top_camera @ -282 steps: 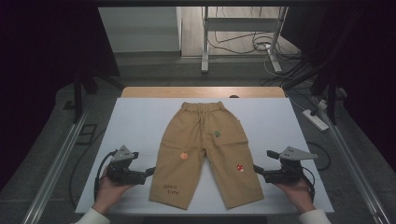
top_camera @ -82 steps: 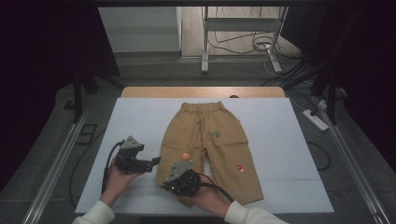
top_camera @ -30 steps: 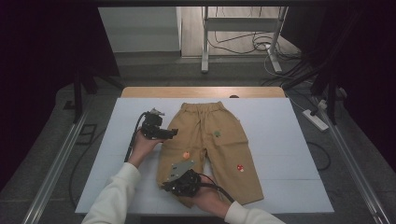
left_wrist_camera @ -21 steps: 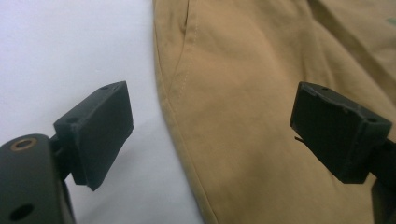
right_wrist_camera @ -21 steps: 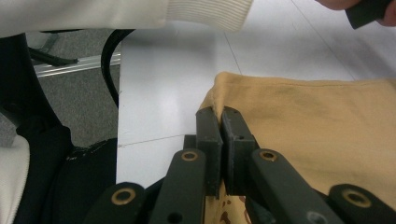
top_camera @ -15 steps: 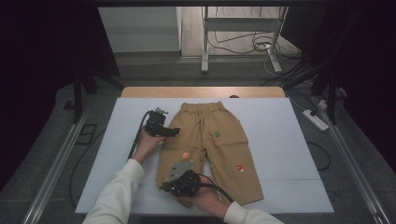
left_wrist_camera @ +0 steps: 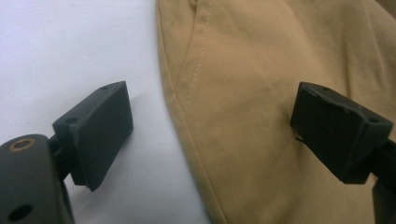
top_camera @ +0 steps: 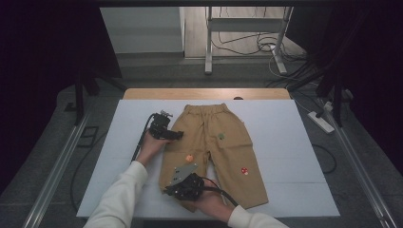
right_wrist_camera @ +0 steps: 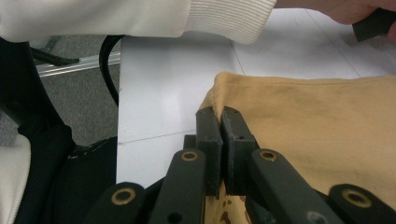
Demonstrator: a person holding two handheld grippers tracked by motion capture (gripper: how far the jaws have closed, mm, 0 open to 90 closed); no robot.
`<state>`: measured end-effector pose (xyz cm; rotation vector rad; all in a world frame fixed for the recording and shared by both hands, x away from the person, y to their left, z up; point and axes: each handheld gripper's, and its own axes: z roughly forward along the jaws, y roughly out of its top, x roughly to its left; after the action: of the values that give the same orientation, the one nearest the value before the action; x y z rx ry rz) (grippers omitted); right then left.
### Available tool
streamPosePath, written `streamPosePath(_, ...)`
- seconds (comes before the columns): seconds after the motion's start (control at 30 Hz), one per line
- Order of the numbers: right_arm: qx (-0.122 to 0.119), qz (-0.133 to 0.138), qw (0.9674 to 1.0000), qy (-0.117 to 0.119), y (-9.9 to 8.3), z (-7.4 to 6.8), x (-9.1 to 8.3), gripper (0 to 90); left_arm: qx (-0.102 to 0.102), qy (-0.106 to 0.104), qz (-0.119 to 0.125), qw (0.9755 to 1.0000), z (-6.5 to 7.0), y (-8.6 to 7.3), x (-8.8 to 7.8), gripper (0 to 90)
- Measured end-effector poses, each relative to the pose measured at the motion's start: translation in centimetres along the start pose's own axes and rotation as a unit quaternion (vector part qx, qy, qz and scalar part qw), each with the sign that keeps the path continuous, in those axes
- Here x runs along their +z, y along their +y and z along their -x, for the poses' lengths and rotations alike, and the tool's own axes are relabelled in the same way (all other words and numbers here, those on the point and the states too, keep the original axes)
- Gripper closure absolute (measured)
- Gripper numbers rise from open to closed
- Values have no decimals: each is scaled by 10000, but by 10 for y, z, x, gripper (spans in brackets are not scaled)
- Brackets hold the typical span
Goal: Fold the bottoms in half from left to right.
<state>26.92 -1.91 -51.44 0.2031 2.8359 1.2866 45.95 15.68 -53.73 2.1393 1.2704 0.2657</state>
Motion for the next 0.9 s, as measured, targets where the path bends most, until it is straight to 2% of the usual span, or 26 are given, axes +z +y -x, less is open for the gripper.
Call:
streamPosePath(0.2, 0, -5, 10000, 9, 0, 1, 0, 864, 37, -73, 6, 10000, 4, 1, 0, 168)
streamPosePath(0.3, 7, -1, 10000, 16, 0, 0, 0, 864, 148, -88, -20, 9998, 7, 1, 0, 201)
streamPosePath(0.47, 24, 13, 10000, 40, 0, 1, -1, 864, 296, 81, -69, 9995, 14, 2, 0, 366)
streamPosePath(0.57, 12, -20, 10000, 44, 1, 2, -2, 864, 302, 53, -86, 9995, 16, 3, -2, 472)
streamPosePath(0.6, 5, -26, 10000, 46, 0, 2, -2, 864, 313, 19, -89, 9995, 17, 3, -2, 517)
streamPosePath(0.63, 5, -26, 10000, 46, 0, 2, -2, 864, 322, -14, -94, 9994, 17, 3, -2, 517)
streamPosePath(0.67, 9, -33, 10000, 53, 0, 2, -1, 864, 292, -146, -80, 9994, 18, 3, -3, 633)
streamPosePath(0.7, 9, -33, 10000, 53, 0, 2, -1, 864, 292, -146, -80, 9994, 18, 3, -3, 684)
streamPosePath(0.73, 21, -36, 10000, 62, 0, 2, -1, 864, 247, -372, -81, 9990, 17, 3, -2, 746)
streamPosePath(0.77, 21, -36, 10000, 62, 0, 2, -1, 864, 247, -372, -81, 9990, 17, 3, -2, 801)
streamPosePath(0.8, 35, -8, 10000, 62, 0, 2, -1, 864, 195, -515, -73, 9985, 16, 2, -2, 822)
streamPosePath(0.9, 14, -30, 10000, 60, 0, 2, -3, 864, 142, -584, -74, 9982, 14, 2, -2, 841)
